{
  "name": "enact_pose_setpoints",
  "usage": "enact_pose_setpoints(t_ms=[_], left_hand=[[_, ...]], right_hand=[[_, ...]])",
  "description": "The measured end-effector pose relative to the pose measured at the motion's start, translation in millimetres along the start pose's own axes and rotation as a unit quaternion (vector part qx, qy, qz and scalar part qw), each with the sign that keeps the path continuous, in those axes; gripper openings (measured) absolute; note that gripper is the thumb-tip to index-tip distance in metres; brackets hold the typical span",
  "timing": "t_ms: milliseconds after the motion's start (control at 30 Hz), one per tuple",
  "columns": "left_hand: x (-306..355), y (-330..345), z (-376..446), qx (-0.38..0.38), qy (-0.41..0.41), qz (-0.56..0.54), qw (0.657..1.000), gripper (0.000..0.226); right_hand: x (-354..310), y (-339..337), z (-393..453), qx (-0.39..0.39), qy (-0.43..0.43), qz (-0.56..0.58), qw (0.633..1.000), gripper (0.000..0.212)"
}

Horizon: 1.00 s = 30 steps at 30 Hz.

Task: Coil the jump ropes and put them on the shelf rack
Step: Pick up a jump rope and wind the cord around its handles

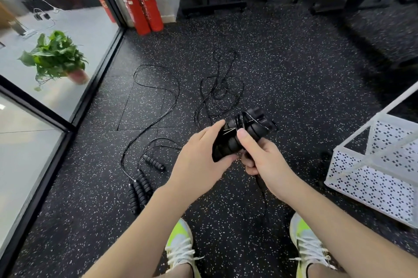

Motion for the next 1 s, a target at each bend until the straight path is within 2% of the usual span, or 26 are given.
enact_pose_setpoints(t_ms=[100, 167, 300, 433, 533, 633, 867, 1000], left_hand=[[2.6, -4.5, -0.7, 0.045, 0.006, 0.029, 0.999, 0.072], [4.1, -7.5, -1.0, 0.062, 0.006, 0.039, 0.997, 0.071], [9.0, -10.2, -2.7, 0.083, 0.01, 0.069, 0.994, 0.07], [7.8, -13.6, -3.0, 0.091, -0.015, 0.033, 0.995, 0.071], [9.9, -14.1, -3.1, 0.075, -0.006, 0.033, 0.997, 0.087], [18.4, -13.1, -6.1, 0.064, 0.056, 0.072, 0.994, 0.101], [19.5, -2.7, -5.9, 0.026, 0.062, 0.106, 0.992, 0.092], [21.7, -2.2, -5.6, 0.015, 0.061, 0.106, 0.992, 0.093]], right_hand=[[-3.0, 5.4, 1.9, -0.007, -0.001, 0.044, 0.999, 0.08], [-6.9, 9.1, 2.0, -0.019, 0.015, 0.101, 0.995, 0.087], [-11.7, 8.6, 1.3, -0.027, 0.014, 0.146, 0.989, 0.072], [-15.3, 9.2, 0.0, -0.049, -0.024, 0.147, 0.988, 0.063], [-15.9, 8.4, -0.9, -0.054, -0.019, 0.158, 0.986, 0.063], [-15.4, 8.1, -2.4, -0.056, -0.011, 0.158, 0.986, 0.059], [-8.2, 5.0, -1.7, -0.026, 0.004, 0.176, 0.984, 0.053], [-9.3, 6.9, -2.0, -0.042, -0.009, 0.158, 0.986, 0.056]])
Point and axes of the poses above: each hand's wrist, its own z-axis towards the middle knuckle, its own y-axis out of the palm, x = y × z, the point moved 7 cm from there along z, towards the middle knuckle, and after that the axes turned 10 degrees about -y, right-handed, at the moved point
